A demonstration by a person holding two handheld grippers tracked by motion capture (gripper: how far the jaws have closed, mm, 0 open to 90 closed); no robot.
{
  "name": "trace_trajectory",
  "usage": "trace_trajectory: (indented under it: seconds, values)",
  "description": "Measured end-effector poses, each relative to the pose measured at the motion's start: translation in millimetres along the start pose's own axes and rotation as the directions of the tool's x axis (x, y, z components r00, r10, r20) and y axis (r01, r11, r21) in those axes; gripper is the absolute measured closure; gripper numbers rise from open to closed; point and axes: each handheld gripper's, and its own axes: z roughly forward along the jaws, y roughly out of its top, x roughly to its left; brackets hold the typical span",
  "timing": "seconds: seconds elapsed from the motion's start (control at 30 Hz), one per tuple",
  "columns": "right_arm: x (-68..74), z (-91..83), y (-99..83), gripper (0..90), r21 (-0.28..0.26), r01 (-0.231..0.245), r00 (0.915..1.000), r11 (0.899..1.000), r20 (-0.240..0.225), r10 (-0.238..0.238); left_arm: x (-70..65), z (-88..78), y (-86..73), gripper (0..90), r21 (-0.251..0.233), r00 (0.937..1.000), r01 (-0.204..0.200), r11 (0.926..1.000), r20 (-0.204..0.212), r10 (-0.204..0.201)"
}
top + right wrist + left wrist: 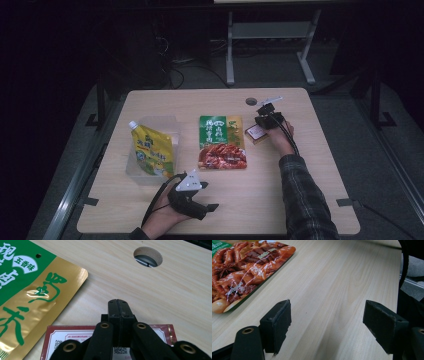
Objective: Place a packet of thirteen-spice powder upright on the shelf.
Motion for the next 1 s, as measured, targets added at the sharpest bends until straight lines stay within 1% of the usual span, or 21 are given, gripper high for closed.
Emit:
trace_trajectory:
  seconds: [0.03, 0.07, 0.1, 0.2, 0.27, 0.33, 0.37, 0.43, 0.5, 0.6, 0.67, 0.73, 0.83, 0.9, 1.0]
  values:
    - [-0.1, -1.5, -1.7, 90.0, 0.000, -0.006, 1.0000, 1.000, -0.003, 0.006, -0.2, 0.0, 0.0, 22.2, 0.000, 1.0000, 0.000, 1.0000, 0.000, 0.000]
    - [-0.8, -2.8, -3.5, 90.0, -0.004, -0.002, 1.0000, 1.000, -0.004, 0.002, -0.4, -0.1, 0.1, 22.2, 0.002, 1.0000, -0.001, 1.0000, 0.000, 0.001]
    - [-0.4, -5.1, -5.6, 90.0, -0.002, -0.010, 0.9999, 1.000, -0.005, 0.010, -0.5, -0.1, 0.1, 22.2, 0.002, 1.0000, -0.002, 1.0000, 0.000, 0.002]
    - [-0.6, -10.2, -11.1, 90.0, -0.003, -0.002, 1.0000, 1.000, -0.006, 0.002, -0.9, 0.6, 0.2, 22.2, 0.007, 1.0000, -0.002, 1.0000, 0.002, 0.002]
    - [-0.5, -14.0, -16.0, 90.0, -0.008, -0.009, 0.9999, 1.000, -0.014, 0.009, -1.1, 1.2, 0.3, 22.2, 0.011, 1.0000, -0.007, 0.9999, 0.004, 0.007]
    - [0.0, -16.9, -19.6, 90.0, 0.003, -0.007, 0.9997, 1.000, -0.022, 0.007, -1.4, 1.7, 0.3, 22.2, 0.010, 0.9999, -0.009, 0.9999, 0.007, 0.009]
    - [0.9, -18.7, -21.9, 90.0, 0.003, 0.002, 0.9998, 1.000, -0.020, -0.002, -1.5, 1.8, 0.3, 22.2, 0.010, 0.9999, -0.009, 0.9999, 0.007, 0.009]
    - [1.9, -21.1, -24.3, 90.0, 0.002, 0.005, 0.9997, 1.000, -0.023, -0.005, -1.6, 1.9, 0.3, 22.2, 0.011, 0.9999, -0.009, 0.9999, 0.008, 0.009]
    - [2.4, -24.6, -28.6, 90.0, -0.002, 0.000, 0.9996, 1.000, -0.027, 0.000, -2.4, 2.2, 0.4, 22.2, 0.014, 0.9999, -0.001, 0.9999, 0.011, 0.001]
    - [3.6, -29.8, -33.2, 90.0, 0.005, -0.003, 0.9995, 1.000, -0.031, 0.004, -2.4, 2.7, 0.6, 22.2, 0.013, 0.9999, -0.010, 0.9999, 0.013, 0.009]
    - [6.0, -34.2, -37.6, 90.0, 0.004, -0.005, 0.9994, 1.000, -0.035, 0.005, -2.6, 2.6, 0.7, 22.2, 0.014, 0.9998, -0.011, 0.9998, 0.015, 0.011]
    - [8.4, -39.4, -41.8, 90.0, 0.016, -0.004, 0.9993, 1.000, -0.037, 0.004, -2.9, 3.0, 0.3, 22.2, 0.015, 0.9998, -0.009, 0.9999, 0.017, 0.009]
    - [12.9, -47.0, -49.9, 90.0, 0.021, 0.008, 0.9987, 1.000, -0.051, -0.007, -3.1, 3.6, -0.3, 22.2, 0.022, 0.9997, -0.015, 0.9997, 0.019, 0.014]
    - [16.2, -52.5, -56.0, 90.0, 0.028, 0.025, 0.9982, 0.999, -0.055, -0.024, -3.4, 3.9, -0.5, 22.2, 0.024, 0.9997, -0.014, 0.9996, 0.022, 0.013]
    - [19.8, -60.3, -64.0, 90.0, 0.035, 0.030, 0.9976, 0.999, -0.063, -0.028, -3.8, 4.0, -0.6, 22.2, 0.025, 0.9997, -0.012, 0.9996, 0.022, 0.011]
